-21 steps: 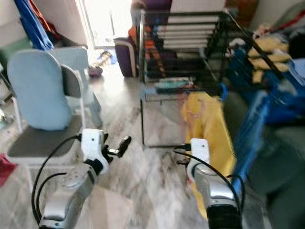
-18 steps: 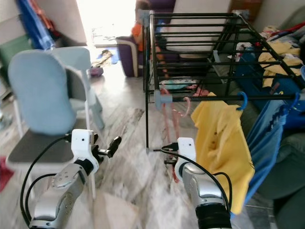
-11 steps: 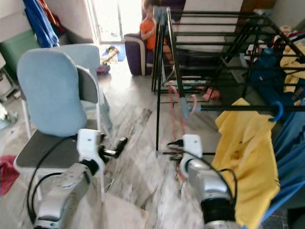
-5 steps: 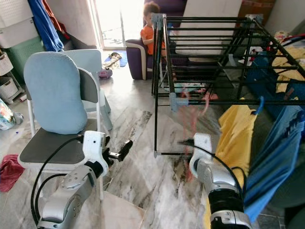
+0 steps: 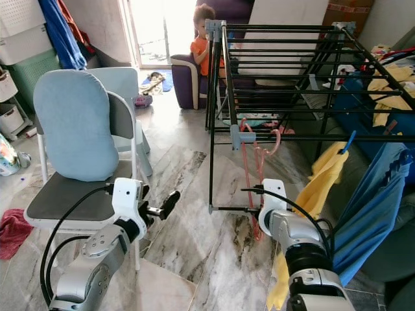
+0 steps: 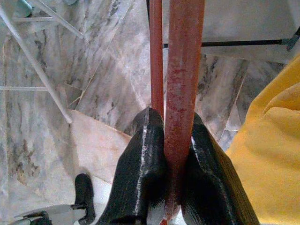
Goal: Hang hanger
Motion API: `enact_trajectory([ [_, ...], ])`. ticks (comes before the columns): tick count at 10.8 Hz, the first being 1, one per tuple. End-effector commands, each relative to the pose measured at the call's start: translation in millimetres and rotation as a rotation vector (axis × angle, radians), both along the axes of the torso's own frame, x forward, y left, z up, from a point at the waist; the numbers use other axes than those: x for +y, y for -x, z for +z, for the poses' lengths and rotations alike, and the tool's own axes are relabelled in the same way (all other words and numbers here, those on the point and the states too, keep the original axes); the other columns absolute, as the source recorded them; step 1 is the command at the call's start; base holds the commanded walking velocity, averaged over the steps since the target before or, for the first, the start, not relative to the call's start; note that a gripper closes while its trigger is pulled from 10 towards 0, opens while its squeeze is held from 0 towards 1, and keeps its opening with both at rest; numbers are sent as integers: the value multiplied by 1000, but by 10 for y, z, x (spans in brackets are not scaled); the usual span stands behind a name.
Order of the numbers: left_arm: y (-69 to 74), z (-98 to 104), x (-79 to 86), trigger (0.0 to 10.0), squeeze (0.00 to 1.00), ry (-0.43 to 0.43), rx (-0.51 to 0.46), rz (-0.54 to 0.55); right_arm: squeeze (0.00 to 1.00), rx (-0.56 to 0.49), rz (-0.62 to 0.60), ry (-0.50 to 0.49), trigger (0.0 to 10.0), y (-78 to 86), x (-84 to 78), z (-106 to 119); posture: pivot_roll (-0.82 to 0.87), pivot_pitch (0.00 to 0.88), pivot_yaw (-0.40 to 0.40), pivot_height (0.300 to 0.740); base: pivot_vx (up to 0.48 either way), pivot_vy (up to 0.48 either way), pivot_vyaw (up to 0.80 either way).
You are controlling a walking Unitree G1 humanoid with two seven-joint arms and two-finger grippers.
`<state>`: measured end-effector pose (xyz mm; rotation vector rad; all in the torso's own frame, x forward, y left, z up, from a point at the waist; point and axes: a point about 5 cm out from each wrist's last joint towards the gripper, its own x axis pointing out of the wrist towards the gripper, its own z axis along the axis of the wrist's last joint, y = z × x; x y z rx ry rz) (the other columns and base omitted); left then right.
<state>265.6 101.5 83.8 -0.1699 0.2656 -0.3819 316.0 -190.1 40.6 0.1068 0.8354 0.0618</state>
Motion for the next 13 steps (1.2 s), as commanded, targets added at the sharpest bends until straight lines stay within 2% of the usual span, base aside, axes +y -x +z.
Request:
enact_trajectory([
  [1, 4, 33, -9, 10000, 0, 1, -6, -12, 0, -26, 12, -3, 10000, -78, 0, 75, -55, 0, -17, 740, 0, 0, 0],
  [3, 7, 25, -15, 10000, 0, 0, -1, -17, 0, -28, 51, -1, 10000, -110, 13, 91, -58, 0, -15, 740, 0, 0, 0],
  [5, 10, 20, -20, 10000, 0, -5, 3, -24, 0, -80, 150, 54, 10000, -285, 13, 265, -55, 0, -17, 740, 0, 0, 0],
  [6, 20, 22, -17, 10000, 0, -8, 2, -23, 0, -75, 154, 47, 10000, -315, -1, 286, -43, 0, -26, 740, 0, 0, 0],
  [8, 44, 19, 0, 10000, 0, -13, 6, -17, 0, -30, 151, 19, 10000, -290, -26, 237, -30, 0, -34, 740, 0, 0, 0],
  [11, 78, 12, 17, 10000, 0, -17, 17, -16, 0, 53, 109, -30, 10000, -161, -86, 66, -30, 0, -34, 740, 0, 0, 0],
  [12, 73, 11, -10, 10000, 0, -18, 22, -26, 165, 69, 109, -48, 10000, -123, -87, 20, -33, 0, -31, 740, 0, 0, 0],
  [13, 69, 8, -28, 10000, 0, -22, 28, -33, 1000, 69, 99, -53, 10000, -106, -108, 2, -39, 0, -27, 740, 0, 0, 0],
])
